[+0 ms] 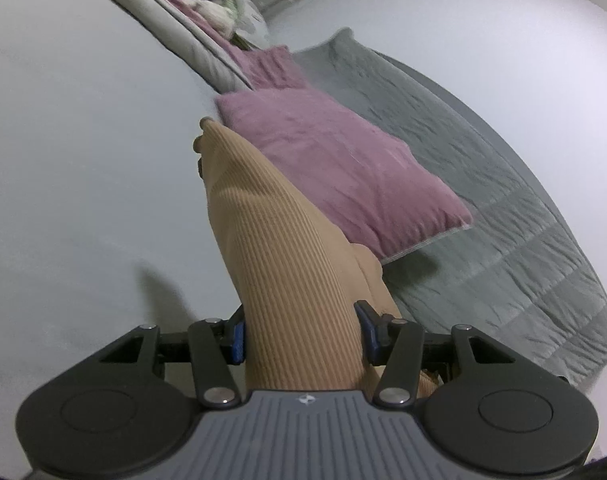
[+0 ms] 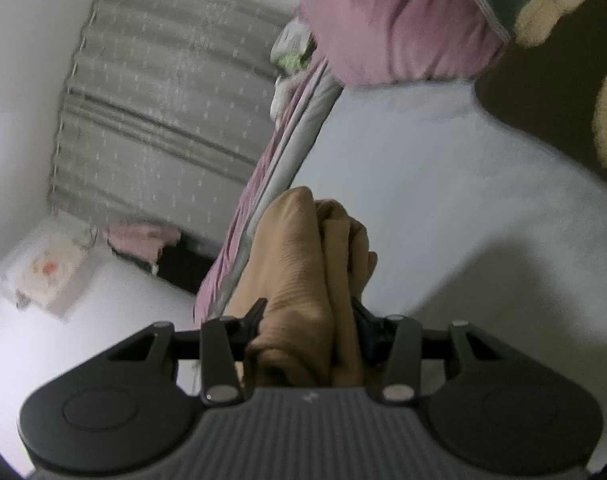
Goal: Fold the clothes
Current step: 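Lift the tan sweater with both grippers and carry it toward the dark sweater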
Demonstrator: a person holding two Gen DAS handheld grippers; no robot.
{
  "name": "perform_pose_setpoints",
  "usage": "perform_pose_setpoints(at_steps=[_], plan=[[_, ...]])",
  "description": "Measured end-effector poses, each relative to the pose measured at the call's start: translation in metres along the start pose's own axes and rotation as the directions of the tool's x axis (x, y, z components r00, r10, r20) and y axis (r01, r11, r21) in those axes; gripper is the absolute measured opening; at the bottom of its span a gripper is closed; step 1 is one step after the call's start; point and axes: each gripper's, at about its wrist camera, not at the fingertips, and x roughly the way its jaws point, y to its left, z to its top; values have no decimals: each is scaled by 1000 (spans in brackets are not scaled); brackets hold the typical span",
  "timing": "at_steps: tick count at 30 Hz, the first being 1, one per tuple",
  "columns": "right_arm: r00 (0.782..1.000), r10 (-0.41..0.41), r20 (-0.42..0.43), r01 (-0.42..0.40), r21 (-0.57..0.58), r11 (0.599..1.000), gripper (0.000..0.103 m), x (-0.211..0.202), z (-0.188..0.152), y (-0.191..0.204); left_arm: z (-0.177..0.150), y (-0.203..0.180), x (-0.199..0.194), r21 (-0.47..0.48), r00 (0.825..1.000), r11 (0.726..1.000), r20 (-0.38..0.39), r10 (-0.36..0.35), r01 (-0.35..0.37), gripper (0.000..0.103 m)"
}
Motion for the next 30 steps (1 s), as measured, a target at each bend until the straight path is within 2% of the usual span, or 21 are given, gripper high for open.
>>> perform_pose_setpoints(at_steps=[6,13,18,22,25,30], plan=[[992,16,124,-22,48,999,38,-47,34,-22,-16,-38,44,14,996,997,-56,-69,69,49],[965,40,258,-72,116,991,37,-90,72,-53,-37,-65,86,-8,986,991,-95,-134,134,49],[949,33,314,-81,140,987,37,-112,88,-74,-42,-83,110,-23,978,985,-116,-171,170,48],[934,34,356,-102,174,979,37,-123,92,-87,-38,-102,106,24,979,986,-121,-163,167,48],[934,48,354,-115,171,978,37,-122,95,-87,-34,-102,87,45,985,990,-113,-129,134,48],[966,59,251,-94,127,987,37,-106,80,-72,-25,-70,49,0,996,999,-84,-44,44,48]])
